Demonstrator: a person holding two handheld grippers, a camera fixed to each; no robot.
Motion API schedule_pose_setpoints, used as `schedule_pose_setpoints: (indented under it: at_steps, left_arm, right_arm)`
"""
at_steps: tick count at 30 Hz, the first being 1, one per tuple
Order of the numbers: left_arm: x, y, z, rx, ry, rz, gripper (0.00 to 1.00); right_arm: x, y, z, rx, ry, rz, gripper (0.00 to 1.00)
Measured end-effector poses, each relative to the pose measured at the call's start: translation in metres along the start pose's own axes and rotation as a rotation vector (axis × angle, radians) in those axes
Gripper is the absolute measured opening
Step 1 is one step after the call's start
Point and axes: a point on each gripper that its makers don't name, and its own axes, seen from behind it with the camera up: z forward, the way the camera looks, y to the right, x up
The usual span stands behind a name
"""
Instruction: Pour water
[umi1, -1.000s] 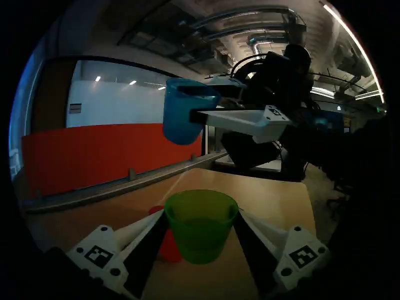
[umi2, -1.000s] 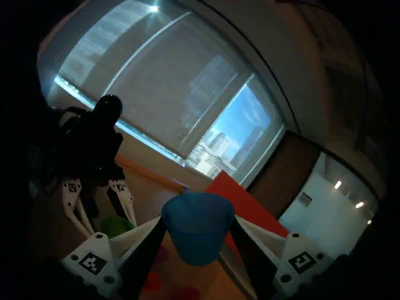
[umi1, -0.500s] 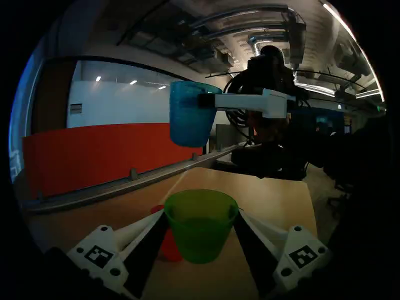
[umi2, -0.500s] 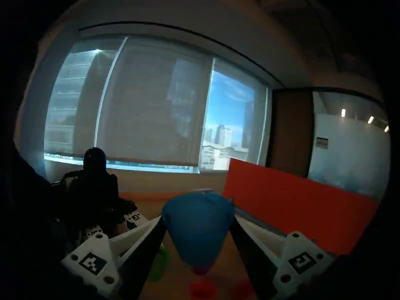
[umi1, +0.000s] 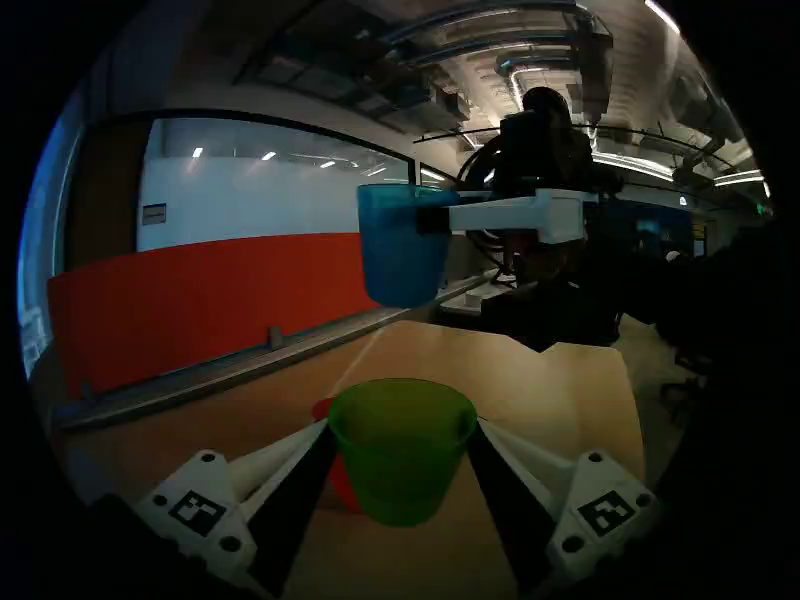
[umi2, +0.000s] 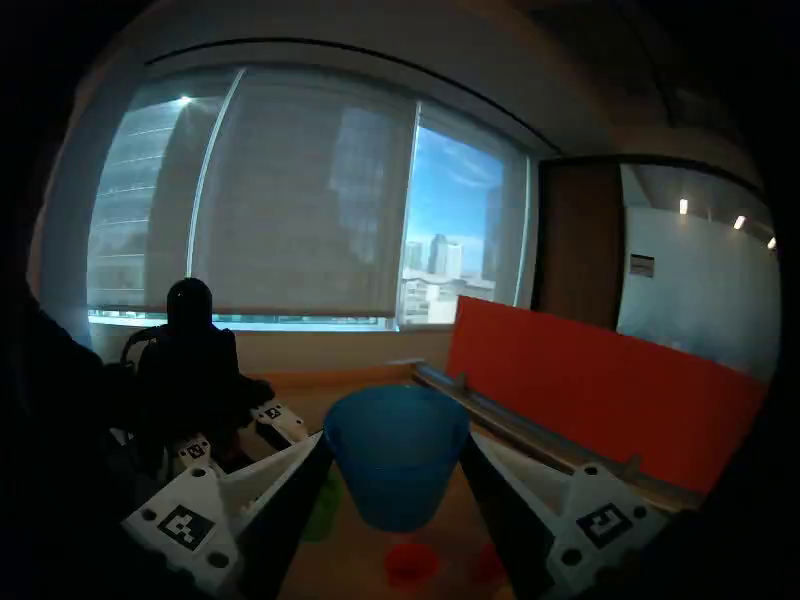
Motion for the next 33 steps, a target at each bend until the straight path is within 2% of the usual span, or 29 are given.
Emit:
schedule_pose_setpoints:
  at_steps: [12,16,33]
  left_arm:
    - [-0.018,-0.015,0.001,0.020,-0.056,0.001,0.86]
    - [-0.026,-0.016,0.003,0.017,-0.081,0.006,0.86]
    - [-0.075,-0.024,0.012,0.011,-0.250,0.032,0.86]
  right_arm:
    - [-0.028,0.013,-0.013,-0.015,-0.035,0.026,0.90]
    - [-0.037,0.018,-0.014,-0.023,-0.050,0.031,0.90]
    - [-0.086,0.027,-0.022,-0.022,-0.142,0.056,0.90]
